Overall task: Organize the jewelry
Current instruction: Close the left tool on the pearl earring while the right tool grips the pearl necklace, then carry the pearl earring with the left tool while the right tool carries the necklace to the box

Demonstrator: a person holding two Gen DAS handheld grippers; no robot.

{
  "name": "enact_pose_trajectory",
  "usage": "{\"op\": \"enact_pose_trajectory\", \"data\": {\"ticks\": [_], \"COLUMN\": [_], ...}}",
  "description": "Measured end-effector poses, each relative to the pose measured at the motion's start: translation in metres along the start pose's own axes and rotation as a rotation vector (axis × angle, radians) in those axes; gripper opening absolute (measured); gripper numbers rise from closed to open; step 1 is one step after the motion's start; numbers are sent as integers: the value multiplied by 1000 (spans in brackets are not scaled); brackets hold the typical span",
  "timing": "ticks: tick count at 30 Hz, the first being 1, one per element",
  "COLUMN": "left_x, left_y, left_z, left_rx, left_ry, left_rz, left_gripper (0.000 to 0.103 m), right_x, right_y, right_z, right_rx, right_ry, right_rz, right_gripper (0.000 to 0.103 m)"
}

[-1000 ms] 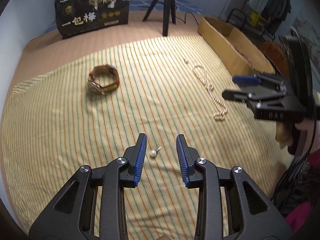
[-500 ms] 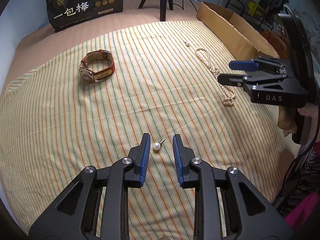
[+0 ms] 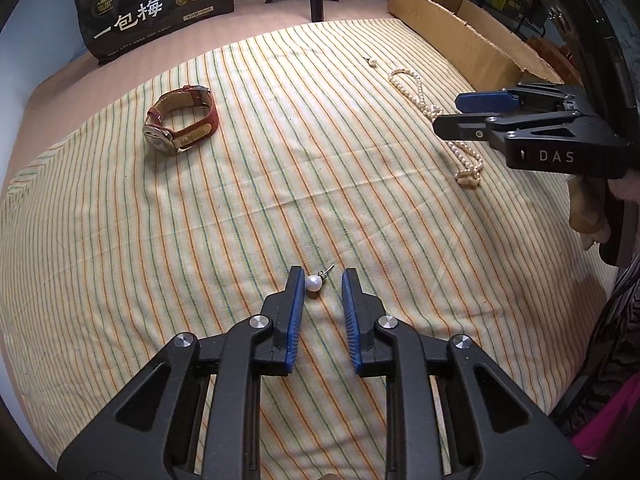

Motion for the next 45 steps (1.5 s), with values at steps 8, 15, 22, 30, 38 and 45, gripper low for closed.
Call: {"op": "enact_pose_trajectory", "data": {"ticks": [8,15,22,30,38,45], "left_x": [-3,-5,-5,-9,-12,-4], "left_y": [6,6,7,3,-8,-18], "left_z": [0,0,0,2,15,27], "left_rx": [-3,-2,-2,4,44,81], "left_ry": [-11,-19,-35,-65,-100,-109], "left_rz": [-3,-7,-9,-14,-18,-21], "left_gripper": [10,10,9,9,9,9], "right_x": [1,3,1,1,0,3], "right_y": [9,17,23,19,-2,-29], "right_z": [-1,4,5,5,13,24], "right_rx": [-6,5,18,16,57,100], "right_ry": [24,52,22,20,18,25], "right_rz": [-6,-18,-31,6,30,41], "right_gripper": [50,50,22,6,6,6]}}
Point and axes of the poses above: each gripper's, at about its wrist camera, not at the fingertips, and y roughly the way its jaws point, x to its right, z to its top, the point moved 8 cm from there along y, roughly the way its jaws point, and after that the axes turned 15 degrees about x, right-handed, at the moved point
